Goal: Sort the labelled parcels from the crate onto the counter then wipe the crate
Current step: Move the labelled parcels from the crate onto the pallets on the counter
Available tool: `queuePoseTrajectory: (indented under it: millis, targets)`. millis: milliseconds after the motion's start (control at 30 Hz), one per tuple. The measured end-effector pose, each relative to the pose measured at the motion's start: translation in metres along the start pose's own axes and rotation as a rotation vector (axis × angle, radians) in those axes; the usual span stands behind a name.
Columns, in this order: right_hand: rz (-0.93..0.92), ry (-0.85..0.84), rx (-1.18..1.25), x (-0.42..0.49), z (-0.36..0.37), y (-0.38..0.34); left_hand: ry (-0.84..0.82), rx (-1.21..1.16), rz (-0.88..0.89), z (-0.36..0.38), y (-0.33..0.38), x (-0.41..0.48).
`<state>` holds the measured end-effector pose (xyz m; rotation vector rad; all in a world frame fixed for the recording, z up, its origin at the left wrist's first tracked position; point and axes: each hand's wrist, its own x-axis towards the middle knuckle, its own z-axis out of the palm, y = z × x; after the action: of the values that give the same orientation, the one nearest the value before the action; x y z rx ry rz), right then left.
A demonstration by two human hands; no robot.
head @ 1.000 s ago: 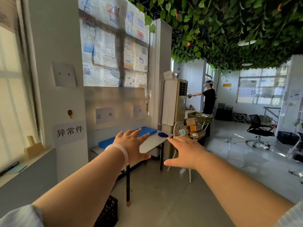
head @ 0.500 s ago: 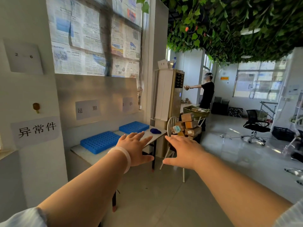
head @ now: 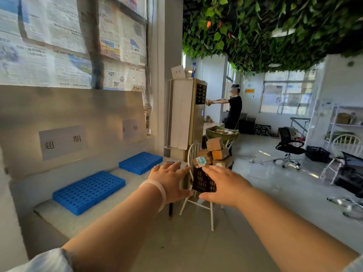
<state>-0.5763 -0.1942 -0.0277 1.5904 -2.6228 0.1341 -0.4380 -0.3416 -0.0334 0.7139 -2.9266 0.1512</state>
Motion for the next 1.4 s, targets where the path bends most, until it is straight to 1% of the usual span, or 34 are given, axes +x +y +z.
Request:
queuePoseTrajectory:
  millis: [133, 367, 500, 667, 800, 900, 967, 1133, 1400]
  targets:
    - [0.008, 0.003, 0.006, 0.056, 0.02, 0.026, -0.015, -0.012, 0.027, 0.023, -0.007, 0.06]
    - [0.029, 0.003, -0.005, 0.159, 0.049, 0.091, -0.059, -0.042, 0.002, 0.066, -0.005, 0.181]
    - [0.063, 0.016, 0.041, 0.223, 0.05, 0.146, -0.061, -0.073, -0.025, 0.071, 0.001, 0.265]
    - [0.06, 0.012, 0.028, 0.297, 0.043, 0.203, -0.039, -0.116, -0.02, 0.074, 0.006, 0.357]
    - [0.077, -0.005, 0.046, 0.349, 0.057, 0.235, -0.102, -0.16, 0.001, 0.091, 0.008, 0.416]
    - [0.098, -0.035, 0.046, 0.389, 0.07, 0.256, -0.087, -0.177, 0.005, 0.103, -0.002, 0.464]
    - [0.12, -0.026, 0.059, 0.418, 0.078, 0.268, -0.091, -0.197, 0.006, 0.113, -0.01, 0.496]
    - [0.175, -0.032, 0.086, 0.499, 0.102, 0.289, -0.12, -0.222, 0.064, 0.145, -0.033, 0.58]
    - [0.276, -0.022, 0.106, 0.629, 0.108, 0.327, -0.088, -0.16, 0.159, 0.165, -0.085, 0.731]
